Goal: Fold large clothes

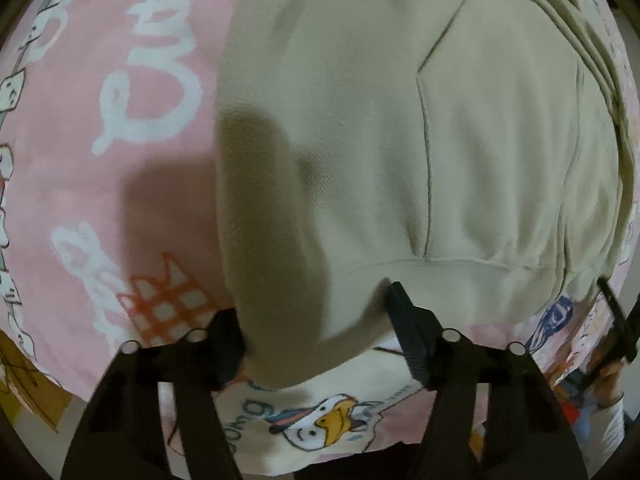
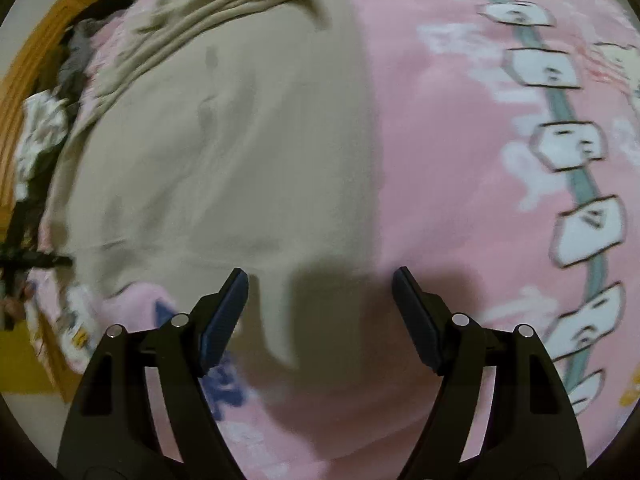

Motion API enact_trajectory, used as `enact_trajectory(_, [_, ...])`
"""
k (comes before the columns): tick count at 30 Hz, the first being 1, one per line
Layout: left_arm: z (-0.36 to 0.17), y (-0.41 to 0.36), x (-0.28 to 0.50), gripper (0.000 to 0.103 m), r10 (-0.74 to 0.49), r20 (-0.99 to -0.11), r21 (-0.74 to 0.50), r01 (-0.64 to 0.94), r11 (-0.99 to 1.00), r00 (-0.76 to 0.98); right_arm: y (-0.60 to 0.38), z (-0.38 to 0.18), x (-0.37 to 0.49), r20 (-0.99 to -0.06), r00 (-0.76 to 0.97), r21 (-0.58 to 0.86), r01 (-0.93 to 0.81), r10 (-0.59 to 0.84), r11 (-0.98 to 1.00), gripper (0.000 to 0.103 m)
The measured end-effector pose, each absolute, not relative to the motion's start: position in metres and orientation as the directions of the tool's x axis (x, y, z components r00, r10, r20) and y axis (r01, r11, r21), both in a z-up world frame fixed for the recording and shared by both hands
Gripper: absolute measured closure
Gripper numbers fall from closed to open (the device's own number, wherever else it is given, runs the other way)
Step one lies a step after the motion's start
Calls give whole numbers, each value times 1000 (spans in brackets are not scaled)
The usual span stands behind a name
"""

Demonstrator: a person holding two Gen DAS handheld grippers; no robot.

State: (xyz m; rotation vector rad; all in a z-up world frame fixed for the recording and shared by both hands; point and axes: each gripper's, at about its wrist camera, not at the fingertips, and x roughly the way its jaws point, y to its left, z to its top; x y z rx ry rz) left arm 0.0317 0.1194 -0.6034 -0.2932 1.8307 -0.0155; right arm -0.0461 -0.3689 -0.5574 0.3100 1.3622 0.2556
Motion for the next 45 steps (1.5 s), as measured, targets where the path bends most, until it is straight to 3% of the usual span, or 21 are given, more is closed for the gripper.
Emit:
enact_trajectory(1, [-601, 120, 32, 74, -241, -940, -191, -210, 959, -244, -360, -558, -48, -920, 173, 355, -19, 352, 935, 41])
enact_trajectory(2, [-598, 120, 33, 84, -261, -934, -209, -222, 952, -243, -354, -558, -49, -925, 166, 342, -28, 342, 939, 50])
enact_trajectory(5, [-585, 110, 38, 92, -266, -939, -225, -198, 954, -219, -356, -558, -47, -925, 169, 352, 38, 341, 935, 86])
enact_trajectory(6, [-578, 106, 40, 92, -265, -941, -228, -187, 955, -209, -361, -557, -46, -919, 170, 372, 76, 356, 925, 93])
enact_trajectory(8, [-562, 103, 49, 93, -287, -942, -253, -196, 947, -171, -370, -553, -45, -901, 179, 420, 127, 395, 899, 97])
enact_trajectory(15, [-488, 104, 68, 93, -366, -930, -353, -258, 900, -6, -396, -513, -43, -802, 294, 586, 221, 520, 779, 99])
enact_trajectory(21, [-437, 120, 82, 93, -358, -927, -373, -346, 861, 110, -427, -479, -24, -652, 439, 750, 257, 618, 609, 99])
enact_trajectory(26, [-413, 134, 101, 93, -322, -934, -356, -427, 831, 153, -441, -446, 9, -572, 483, 807, 185, 663, 561, 99])
enact_trajectory(36, [-345, 126, 164, 93, -294, -923, -373, -388, 843, 248, -449, -368, 92, -532, 527, 806, 75, 663, 587, 99])
enact_trajectory(45, [-327, 157, 275, 93, -385, -871, -488, -449, 748, 306, -446, -328, 212, -599, 505, 768, 146, 621, 623, 99])
